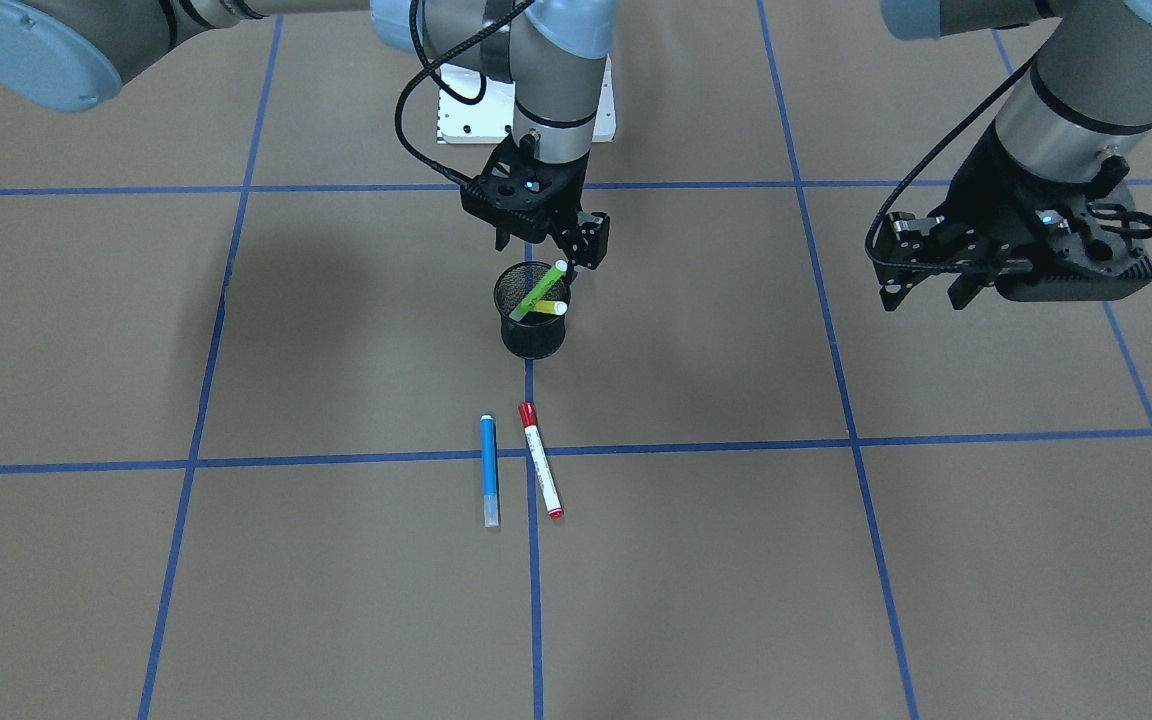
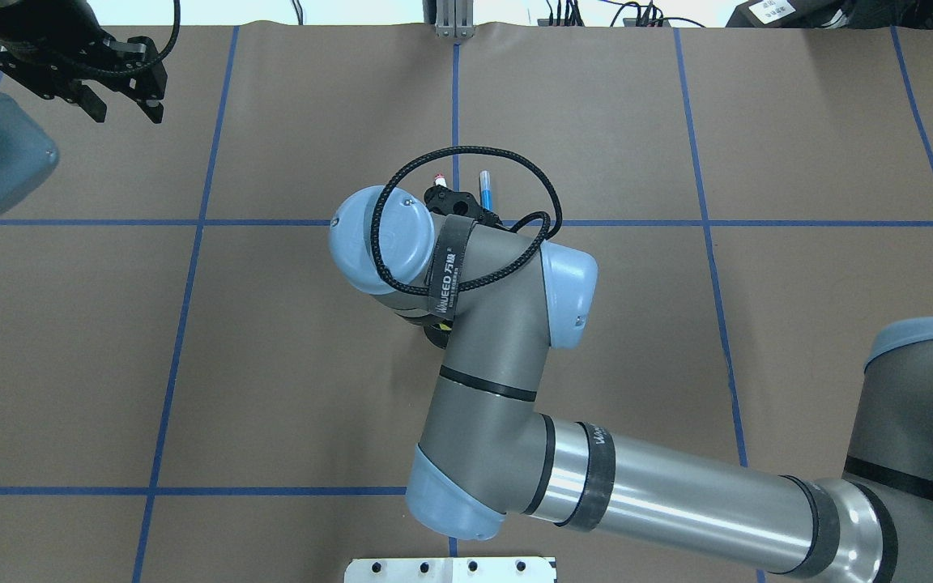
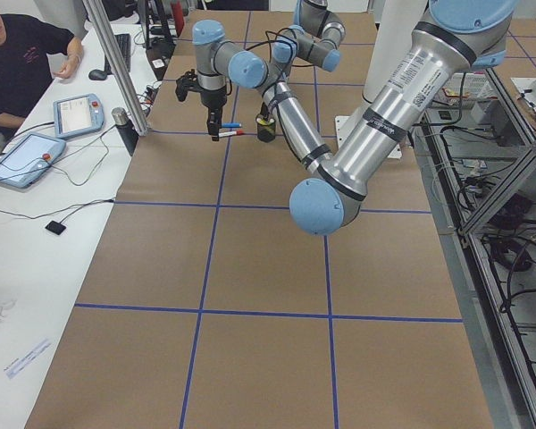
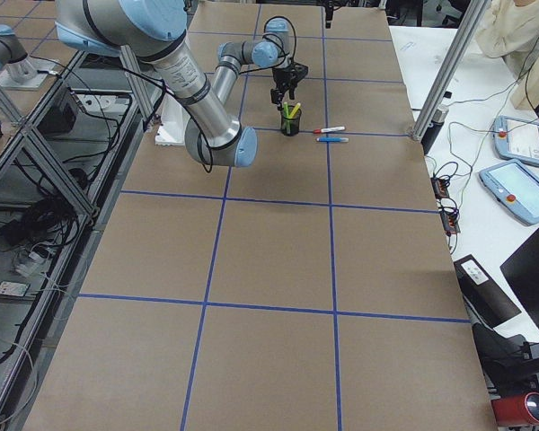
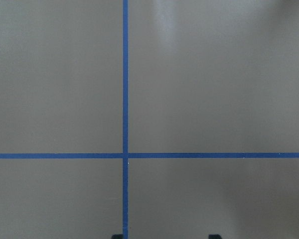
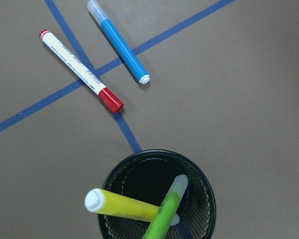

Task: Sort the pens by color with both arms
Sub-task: 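Lower the right gripper toward the green highlighter in the cup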

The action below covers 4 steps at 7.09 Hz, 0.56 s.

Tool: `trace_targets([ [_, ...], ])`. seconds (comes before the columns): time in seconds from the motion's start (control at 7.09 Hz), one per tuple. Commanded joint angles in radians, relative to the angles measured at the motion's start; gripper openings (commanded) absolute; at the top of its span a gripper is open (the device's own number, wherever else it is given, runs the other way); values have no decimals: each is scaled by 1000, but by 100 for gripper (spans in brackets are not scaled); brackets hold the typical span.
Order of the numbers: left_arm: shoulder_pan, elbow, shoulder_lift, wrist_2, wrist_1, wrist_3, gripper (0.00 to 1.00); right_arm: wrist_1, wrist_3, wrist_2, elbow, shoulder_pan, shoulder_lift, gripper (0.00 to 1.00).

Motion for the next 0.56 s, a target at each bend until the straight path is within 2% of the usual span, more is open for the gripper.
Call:
trace_targets([
  [0.0,1,0,2,0,0,0,65,0,4,7,-58,-1,45,93],
  [0.28,1,0,5,0,-2,0,65,-3,1,9,-60,2,42,89],
  [0.42,1,0,6,0,-2,0,65,-7,1,9,-61,2,37,83],
])
